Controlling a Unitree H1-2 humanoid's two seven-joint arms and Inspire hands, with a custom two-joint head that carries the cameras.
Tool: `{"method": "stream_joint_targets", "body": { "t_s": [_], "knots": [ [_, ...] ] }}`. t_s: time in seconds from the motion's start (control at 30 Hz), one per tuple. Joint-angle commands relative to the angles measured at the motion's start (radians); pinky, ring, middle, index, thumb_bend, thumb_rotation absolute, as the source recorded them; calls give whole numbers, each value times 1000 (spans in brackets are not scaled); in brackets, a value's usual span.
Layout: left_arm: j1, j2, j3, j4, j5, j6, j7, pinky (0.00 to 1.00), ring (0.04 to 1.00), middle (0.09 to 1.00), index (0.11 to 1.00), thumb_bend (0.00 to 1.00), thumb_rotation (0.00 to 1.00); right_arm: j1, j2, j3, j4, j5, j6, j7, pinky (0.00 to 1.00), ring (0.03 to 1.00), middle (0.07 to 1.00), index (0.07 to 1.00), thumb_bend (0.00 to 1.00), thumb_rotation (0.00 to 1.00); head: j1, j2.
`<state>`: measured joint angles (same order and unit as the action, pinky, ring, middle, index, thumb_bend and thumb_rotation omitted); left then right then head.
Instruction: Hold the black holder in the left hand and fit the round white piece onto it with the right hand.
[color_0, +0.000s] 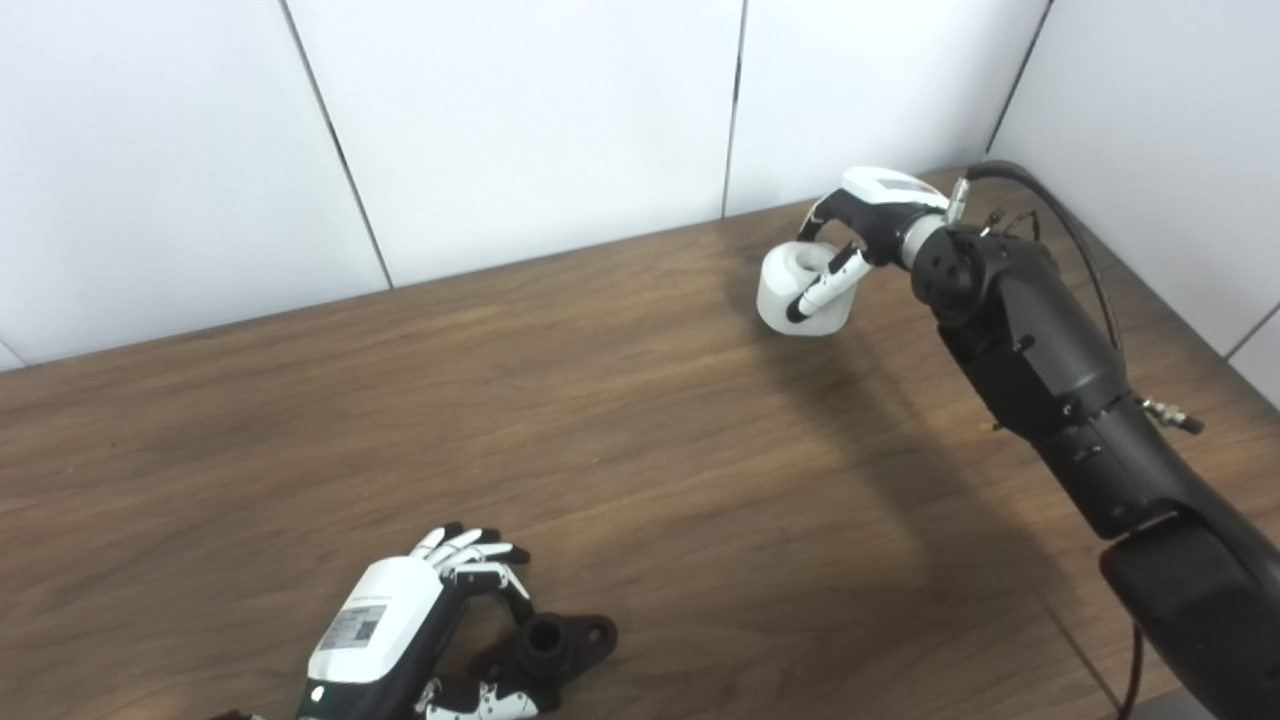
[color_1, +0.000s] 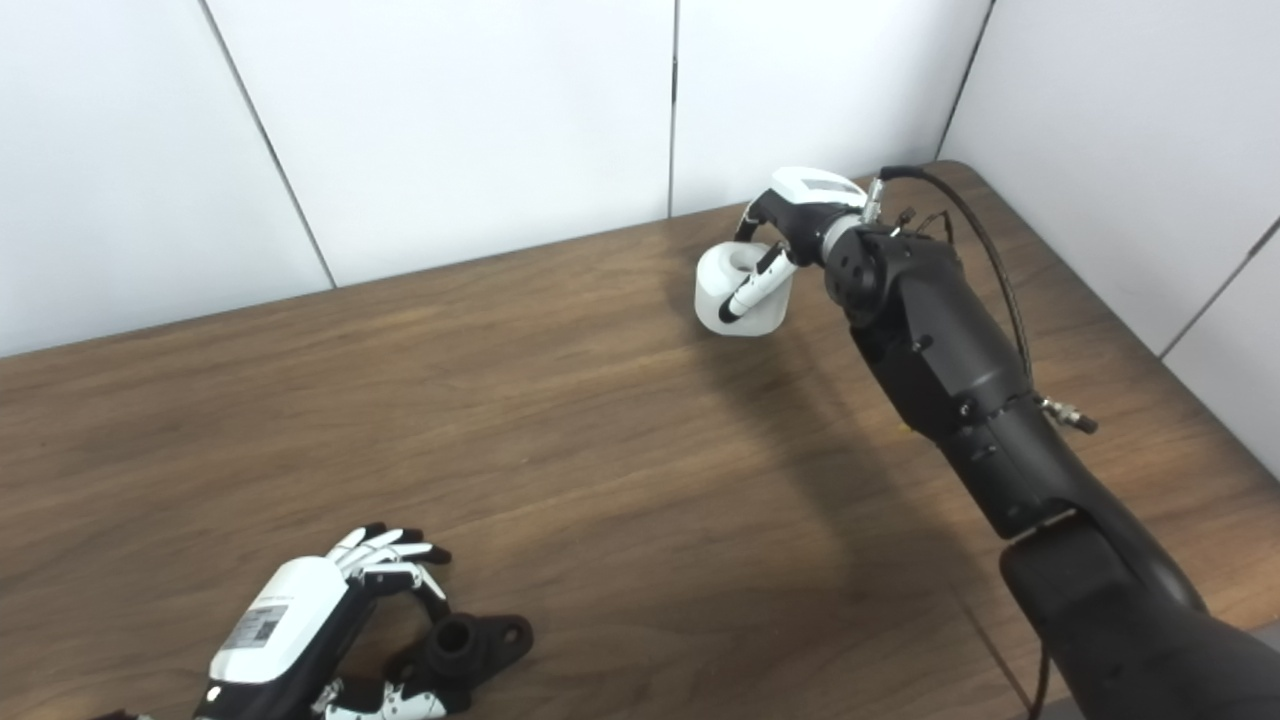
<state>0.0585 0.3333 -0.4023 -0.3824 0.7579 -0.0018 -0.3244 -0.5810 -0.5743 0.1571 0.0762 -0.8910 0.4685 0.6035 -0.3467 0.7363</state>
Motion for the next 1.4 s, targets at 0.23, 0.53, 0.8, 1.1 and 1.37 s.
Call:
{"method": "stream_joint_targets", "body": {
  "t_s": [0.23,0.53,0.8,1.1,1.37],
  "knots": [
    [24,22,-9,-10,6,11,-48,971,880,784,488,513,50,-30,-26,-23,-34,-11,1,-15,895,965,887,651,781,319,-1,9],
    [22,24,-9,-16,10,16,-54,975,882,785,489,514,49,-25,-16,-36,-35,-9,1,-15,886,962,891,649,772,279,-1,9],
    [22,27,-6,-23,7,19,-54,975,882,783,489,513,50,-22,-13,-42,-37,-10,1,-20,891,960,891,644,760,262,-2,16],
    [24,26,-7,-21,6,17,-52,971,882,782,488,513,50,-17,-15,-39,-39,-11,0,-52,872,938,865,610,737,243,0,15],
    [26,25,-7,-27,7,19,-54,970,880,783,488,513,50,-6,-23,-32,-29,27,-23,-123,811,890,809,489,520,143,1,17]
  ]
}}
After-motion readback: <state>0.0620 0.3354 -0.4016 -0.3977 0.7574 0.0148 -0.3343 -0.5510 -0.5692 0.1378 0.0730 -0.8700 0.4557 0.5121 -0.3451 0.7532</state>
